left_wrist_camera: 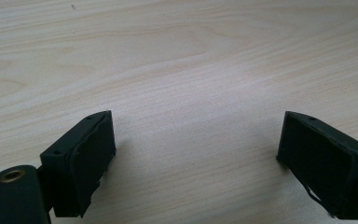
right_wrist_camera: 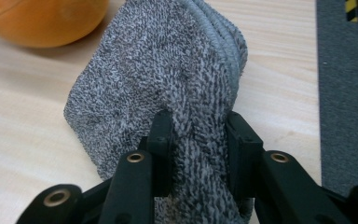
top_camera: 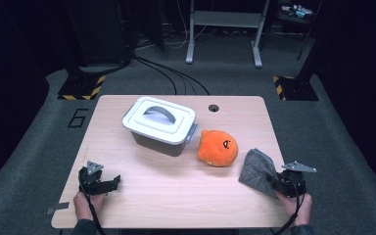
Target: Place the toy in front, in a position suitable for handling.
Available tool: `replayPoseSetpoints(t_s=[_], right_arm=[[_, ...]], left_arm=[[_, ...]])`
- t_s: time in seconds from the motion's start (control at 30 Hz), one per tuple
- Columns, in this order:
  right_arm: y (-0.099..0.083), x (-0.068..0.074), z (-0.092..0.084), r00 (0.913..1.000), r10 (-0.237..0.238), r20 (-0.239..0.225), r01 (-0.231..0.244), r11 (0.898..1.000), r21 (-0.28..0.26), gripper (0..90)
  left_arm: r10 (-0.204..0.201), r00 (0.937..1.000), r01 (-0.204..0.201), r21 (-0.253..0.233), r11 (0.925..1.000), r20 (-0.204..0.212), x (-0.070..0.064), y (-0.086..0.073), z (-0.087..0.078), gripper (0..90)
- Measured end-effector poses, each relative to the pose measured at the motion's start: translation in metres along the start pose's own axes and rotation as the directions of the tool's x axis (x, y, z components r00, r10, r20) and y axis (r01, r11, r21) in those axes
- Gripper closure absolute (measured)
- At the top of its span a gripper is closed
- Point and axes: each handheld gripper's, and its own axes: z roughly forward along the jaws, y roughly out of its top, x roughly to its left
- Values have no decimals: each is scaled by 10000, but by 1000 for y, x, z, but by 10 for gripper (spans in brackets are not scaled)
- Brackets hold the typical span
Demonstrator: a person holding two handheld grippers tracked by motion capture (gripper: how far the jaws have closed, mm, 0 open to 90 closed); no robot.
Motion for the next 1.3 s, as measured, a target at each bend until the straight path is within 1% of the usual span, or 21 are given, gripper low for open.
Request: replayPoseSetpoints(t_s=[0.03, 0.07, 0.13, 0.2, 0.23, 0.27, 0.3, 0.33, 0.37, 0.43, 0.47, 0.53, 0.57, 0.63, 0.7, 0.77, 0.93, 0.97, 1.13, 1.27, 1.3], right_arm=[[1, 0, 1, 9999, 114, 86, -114, 9999, 32, 669], [2, -1, 4, 9999, 40, 154, -41, 10000, 86, 667], [4, -1, 9, 9993, 74, 373, -79, 9999, 119, 663], [5, -2, 14, 9988, 194, 458, -201, 9997, 157, 656], [6, -3, 17, 9980, 180, 600, -191, 9997, 173, 649], [8, -3, 20, 9973, 288, 672, -300, 9994, 176, 627], [9, -4, 22, 9971, 208, 728, -227, 9994, 264, 613], [11, -4, 24, 9960, 265, 849, -293, 9991, 320, 586], [12, -3, 26, 9949, 215, 984, -253, 9990, 376, 516], [14, -2, 30, 9929, 125, 1182, -186, 9986, 503, 412], [15, -1, 30, 9926, 190, 1202, -251, 9985, 497, 354], [17, -2, 28, 9931, 130, 1164, -182, 9989, 442, 261], [18, -1, 26, 9937, 167, 1109, -200, 9994, 293, 230], [20, -1, 22, 9940, 70, 1093, -96, 9997, 231, 179], [24, 1, 17, 9961, 69, 877, -72, 10000, 40, 152], [28, 5, 13, 9977, -59, 674, 70, 9999, -148, 135], [40, 19, 9, 9993, -356, 71, 359, 9983, -464, 78], [42, 23, 9, 9990, -434, -131, 427, 9978, -501, 71], [51, 37, 16, 9943, -892, -583, 858, 9946, -584, 46], [57, 50, 26, 9902, -1005, -974, 958, 9940, -521, 20], [59, 53, 29, 9902, -949, -1026, 905, 9948, -470, 16]], left_arm=[[-2, 10000, 2, 4, 10000, 1, 0, 0, 0, 106], [3, 10000, -3, 1, 10000, -3, 0, 0, 0, 107], [3, 10000, -3, 6, 10000, 2, 0, 0, 0, 106], [-4, 10000, 4, 2, 10000, 2, 0, 0, 0, 106], [-1, 10000, 1, 5, 10000, 0, 0, 0, 0, 106], [-1, 10000, 1, 4, 10000, 3, 0, 0, 0, 106], [-2, 10000, 2, 6, 10000, 2, 0, 0, 0, 107], [1, 10000, -1, 5, 10000, 1, 0, 0, 0, 107], [1, 10000, -1, 6, 10000, 1, 0, 0, 0, 106], [-1, 10000, 1, 6, 10000, 4, 0, 0, 0, 107], [0, 10000, 0, 6, 10000, 3, 0, 0, 0, 107], [-3, 10000, 3, 3, 10000, 8, 0, 0, 0, 107], [-7, 10000, 7, -1, 10000, 19, 0, 0, 0, 107], [-5, 10000, 5, 3, 10000, 8, 0, 0, 0, 107], [-4, 10000, 4, 7, 10000, 6, 0, 0, 0, 107], [-1, 10000, 1, 3, 10000, 10, 0, 0, 0, 107], [-1, 10000, 1, 4, 10000, 2, 0, 0, 0, 107], [0, 10000, 0, 2, 10000, 3, 0, 0, 0, 107], [6, 10000, -6, -2, 10000, 2, 0, 0, 0, 107], [0, 10000, 0, 2, 10000, 2, 0, 0, 0, 107], [1, 10000, -1, 0, 10000, 0, 0, 0, 0, 107]])
